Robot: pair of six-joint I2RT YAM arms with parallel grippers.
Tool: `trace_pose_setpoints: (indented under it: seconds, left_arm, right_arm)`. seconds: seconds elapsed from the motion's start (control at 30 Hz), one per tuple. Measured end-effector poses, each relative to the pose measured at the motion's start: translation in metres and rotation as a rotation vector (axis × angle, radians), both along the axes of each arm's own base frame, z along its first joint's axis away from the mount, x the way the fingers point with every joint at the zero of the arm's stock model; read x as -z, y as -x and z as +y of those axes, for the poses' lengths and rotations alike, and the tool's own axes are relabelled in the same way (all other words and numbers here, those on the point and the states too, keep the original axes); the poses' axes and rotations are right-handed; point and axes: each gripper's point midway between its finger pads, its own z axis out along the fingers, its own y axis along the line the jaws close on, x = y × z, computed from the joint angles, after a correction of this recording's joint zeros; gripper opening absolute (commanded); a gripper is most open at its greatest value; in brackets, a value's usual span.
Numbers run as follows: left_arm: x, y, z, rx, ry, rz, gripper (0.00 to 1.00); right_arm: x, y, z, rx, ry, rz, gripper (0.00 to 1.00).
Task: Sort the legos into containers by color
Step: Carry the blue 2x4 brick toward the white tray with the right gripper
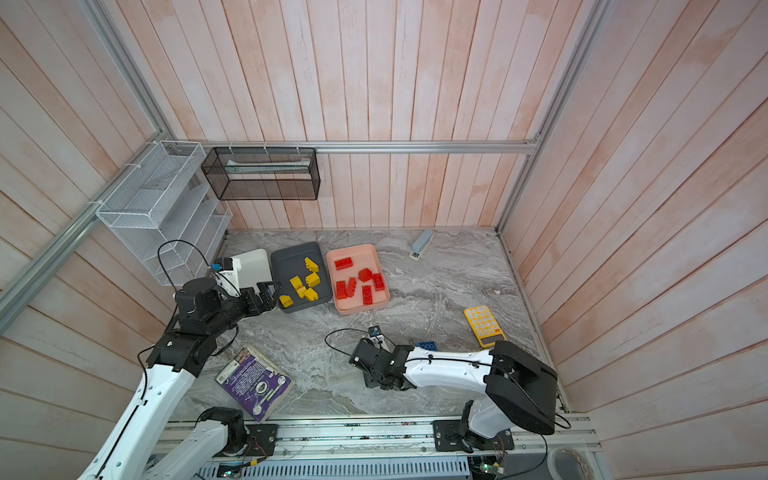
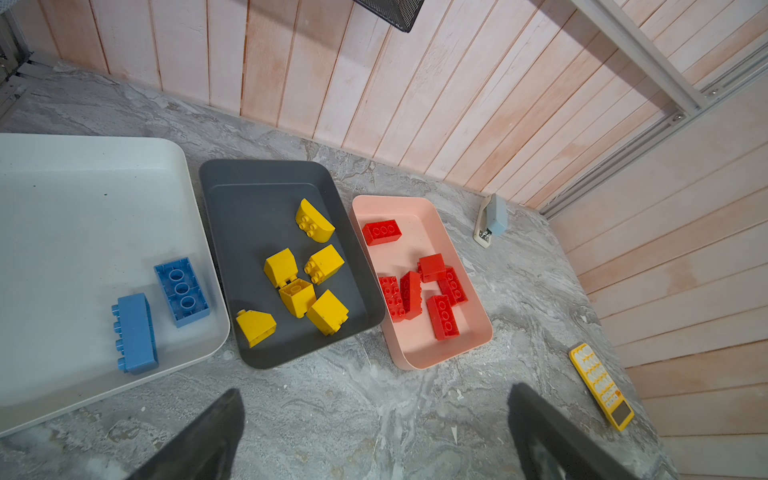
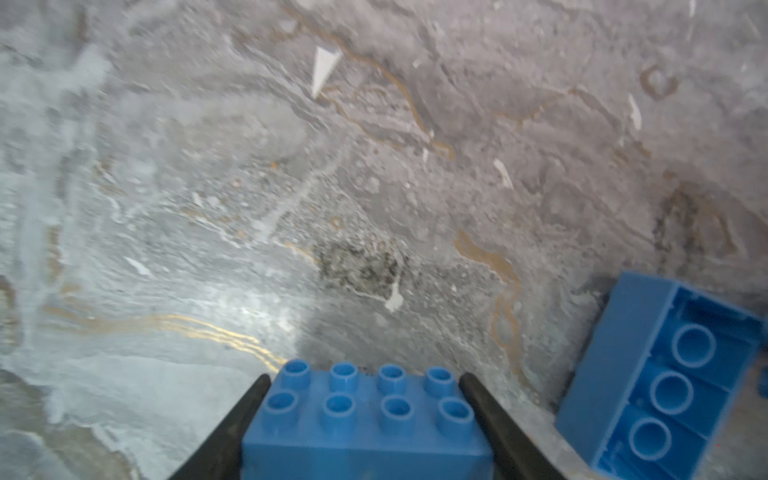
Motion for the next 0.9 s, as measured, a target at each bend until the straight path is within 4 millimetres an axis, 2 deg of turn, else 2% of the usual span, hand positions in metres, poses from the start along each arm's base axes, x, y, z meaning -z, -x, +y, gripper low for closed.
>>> trace_pose_setpoints:
  seconds: [0.13,0.33,0.5,0.6,0.77,0.9]
  left_arm:
    - [-0.004,0.001,0.0,0.001,0.002,-0.013,1.0]
    - [-0.009,0.002,0.0,-0.003,0.012,-0.029,1.0]
    - [-0.016,0.003,0.0,-0.006,0.024,-0.042,1.0]
    - [-0.032,0.005,-0.001,-0.005,0.04,-0.075,1.0]
    - [-0.07,0.01,-0.002,0.006,0.063,-0.158,1.0]
    - [-0.09,0.016,-0.002,0.004,0.078,-0.203,1.0]
  right_arm:
    - [-0.018,-0.012,0.027,-0.033,-0.061,-0.021,0.6]
    - [-0.033,-0.03,0.06,-0.092,-0.152,-0.018,0.6]
    - [-0.053,-0.044,0.099,-0.173,-0.242,-0.017,0.6]
    - [-0.066,-0.053,0.122,-0.221,-0.3,-0.017,0.6]
    - [-0.083,-0.07,0.161,-0.29,-0.382,-0.02,0.59]
    - [-0.097,-0.084,0.193,-0.338,-0.454,-0.027,0.59]
